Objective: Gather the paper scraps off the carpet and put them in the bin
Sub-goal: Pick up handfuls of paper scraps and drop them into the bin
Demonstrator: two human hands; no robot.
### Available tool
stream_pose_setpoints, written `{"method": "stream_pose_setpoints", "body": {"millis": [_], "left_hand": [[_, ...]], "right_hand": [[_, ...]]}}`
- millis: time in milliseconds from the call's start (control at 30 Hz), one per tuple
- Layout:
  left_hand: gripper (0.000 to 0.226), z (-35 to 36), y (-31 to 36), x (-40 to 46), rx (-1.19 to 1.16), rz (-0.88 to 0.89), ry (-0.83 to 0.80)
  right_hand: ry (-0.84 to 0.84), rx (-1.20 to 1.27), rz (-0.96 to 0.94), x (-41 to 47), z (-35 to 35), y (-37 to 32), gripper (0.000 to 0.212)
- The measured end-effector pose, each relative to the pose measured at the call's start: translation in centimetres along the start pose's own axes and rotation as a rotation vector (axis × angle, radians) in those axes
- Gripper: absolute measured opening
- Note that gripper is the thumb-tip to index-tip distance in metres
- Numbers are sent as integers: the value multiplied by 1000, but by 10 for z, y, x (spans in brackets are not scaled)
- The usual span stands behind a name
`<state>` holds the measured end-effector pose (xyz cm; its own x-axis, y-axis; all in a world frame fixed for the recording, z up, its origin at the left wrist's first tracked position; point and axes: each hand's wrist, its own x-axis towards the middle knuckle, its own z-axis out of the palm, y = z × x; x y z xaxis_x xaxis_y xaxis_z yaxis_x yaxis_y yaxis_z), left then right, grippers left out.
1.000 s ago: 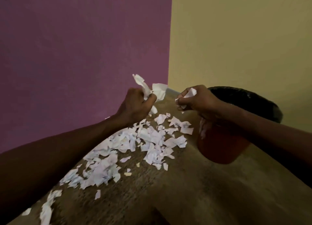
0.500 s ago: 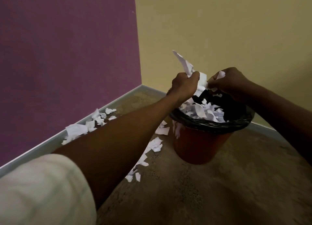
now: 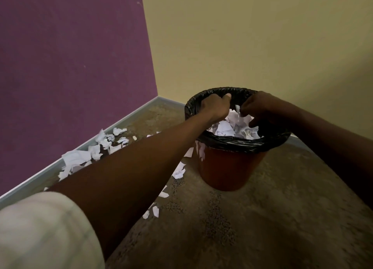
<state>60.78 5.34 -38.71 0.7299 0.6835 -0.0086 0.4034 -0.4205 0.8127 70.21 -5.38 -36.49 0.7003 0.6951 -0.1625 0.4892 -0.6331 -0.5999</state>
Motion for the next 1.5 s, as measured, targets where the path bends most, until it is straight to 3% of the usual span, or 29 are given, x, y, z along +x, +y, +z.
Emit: {"method": "stream_pose_setpoints", "body": {"millis": [133, 267, 333, 433, 567, 1033, 1300, 1500], "left_hand": [[39, -14, 1, -4, 233, 101, 144], [4, -23, 2, -15, 44, 205, 225], [21, -32, 5, -25, 12, 277, 307], [46, -56, 4, -37, 143, 352, 418], [44, -101, -14, -52, 204, 323, 422], [40, -277, -110, -170, 472, 245, 280], [38, -336, -209, -259, 421, 172, 217], [30, -348, -304, -316, 208, 6, 335]], "right_hand": [[119, -188, -88, 1, 2, -3, 24], [274, -263, -195, -4, 5, -12, 23], [267, -287, -228, -9, 6, -17, 23], [266, -296, -264, -17, 10, -29, 28], [306, -307, -356, -31, 20, -59, 36], [131, -389, -784, -120, 119, -201, 41], [2, -502, -893, -154, 193, -260, 36], [-149, -558, -975, -179, 274, -289, 31]]}}
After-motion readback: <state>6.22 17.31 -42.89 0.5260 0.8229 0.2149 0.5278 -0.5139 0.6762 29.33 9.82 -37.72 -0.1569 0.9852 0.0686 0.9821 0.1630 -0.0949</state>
